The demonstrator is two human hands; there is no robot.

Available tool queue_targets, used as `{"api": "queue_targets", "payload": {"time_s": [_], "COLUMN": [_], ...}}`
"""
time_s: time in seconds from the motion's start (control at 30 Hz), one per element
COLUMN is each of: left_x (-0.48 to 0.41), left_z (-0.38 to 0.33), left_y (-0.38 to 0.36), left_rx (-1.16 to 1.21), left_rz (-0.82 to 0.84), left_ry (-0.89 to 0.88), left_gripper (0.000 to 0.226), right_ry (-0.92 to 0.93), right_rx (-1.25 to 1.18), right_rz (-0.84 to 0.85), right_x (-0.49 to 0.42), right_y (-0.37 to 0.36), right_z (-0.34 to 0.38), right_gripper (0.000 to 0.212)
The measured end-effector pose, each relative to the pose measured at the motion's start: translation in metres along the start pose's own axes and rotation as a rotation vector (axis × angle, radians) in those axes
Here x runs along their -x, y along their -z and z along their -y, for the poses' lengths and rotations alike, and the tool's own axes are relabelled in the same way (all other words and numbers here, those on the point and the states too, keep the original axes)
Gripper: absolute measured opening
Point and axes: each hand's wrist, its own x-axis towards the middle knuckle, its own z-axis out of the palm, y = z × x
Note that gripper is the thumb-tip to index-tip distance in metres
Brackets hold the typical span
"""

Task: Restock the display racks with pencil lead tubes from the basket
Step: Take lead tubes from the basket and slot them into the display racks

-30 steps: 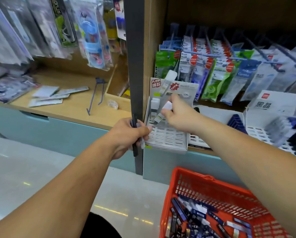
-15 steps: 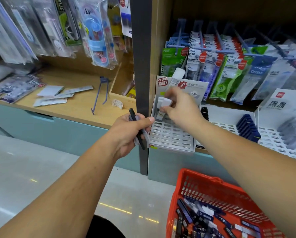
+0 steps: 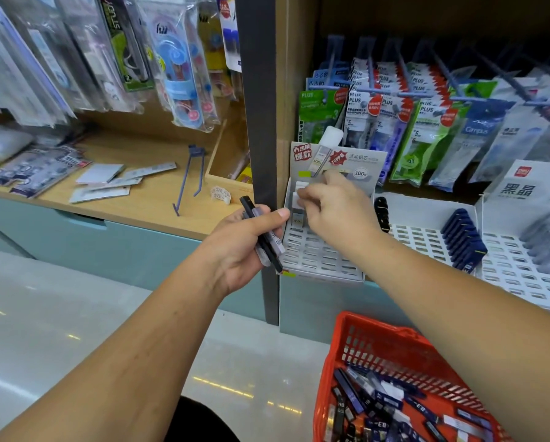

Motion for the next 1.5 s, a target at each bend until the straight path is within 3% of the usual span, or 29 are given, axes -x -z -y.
{"api": "queue_targets", "payload": {"time_s": [0.07, 0.13, 0.2, 0.27, 0.33, 0.4, 0.5, 0.63, 0.83, 1.03, 1.17, 1.33, 1.5], "left_x": [0.001, 0.002, 0.002, 0.002, 0.002, 0.004, 0.01, 0.015, 0.016, 0.013, 0.013, 0.004, -0.004], "left_z": [0.001, 0.003, 0.004, 0.005, 0.007, 0.013, 0.027, 0.047, 0.073, 0.09, 0.097, 0.1, 0.098], "left_y": [-0.002, -0.006, -0.012, -0.02, -0.031, -0.046, -0.08, -0.123, -0.16, -0.18, -0.193, -0.203, -0.206], "left_rx": [0.003, -0.008, 0.009, 0.041, 0.056, 0.066, 0.049, -0.06, -0.392, -0.462, -0.491, -0.507, -0.548], "left_rz": [0.014, 0.02, 0.027, 0.049, 0.091, 0.138, 0.13, 0.049, 0.109, 0.259, 0.262, 0.264, 0.275], "left_ry": [0.003, 0.002, 0.0, 0.002, -0.005, -0.018, -0.038, -0.124, -0.255, -0.207, -0.124, -0.048, -0.088], "left_gripper": [0.032, 0.029, 0.022, 0.016, 0.015, 0.015, 0.021, 0.011, 0.03, 0.034, 0.043, 0.074, 0.044], "right_ry": [-0.019, -0.069, -0.152, -0.336, -0.539, -0.579, -0.582, -0.66, -0.741, -0.728, -0.693, -0.733, -0.732], "right_rx": [0.097, -0.02, -0.278, -0.6, -0.923, -1.063, -1.066, -1.092, -1.217, -1.238, -1.358, -1.365, -1.268], "right_rz": [0.074, 0.136, 0.122, 0.153, 0.36, 0.558, 0.553, 0.499, 0.433, 0.467, 0.478, 0.417, 0.431], "right_x": [0.008, 0.015, 0.019, 0.027, 0.041, 0.059, 0.077, 0.089, 0.109, 0.118, 0.124, 0.13, 0.142], "right_y": [0.006, 0.012, 0.022, 0.038, 0.056, 0.07, 0.085, 0.1, 0.122, 0.141, 0.147, 0.155, 0.163], "right_z": [-0.004, -0.007, -0.006, 0.001, 0.007, 0.008, -0.002, -0.023, -0.055, -0.086, -0.094, -0.11, -0.128], "right_gripper": [0.03, 0.043, 0.046, 0.029, 0.03, 0.034, 0.034, 0.037, 0.024, 0.05, 0.032, 0.015, 0.018]}}
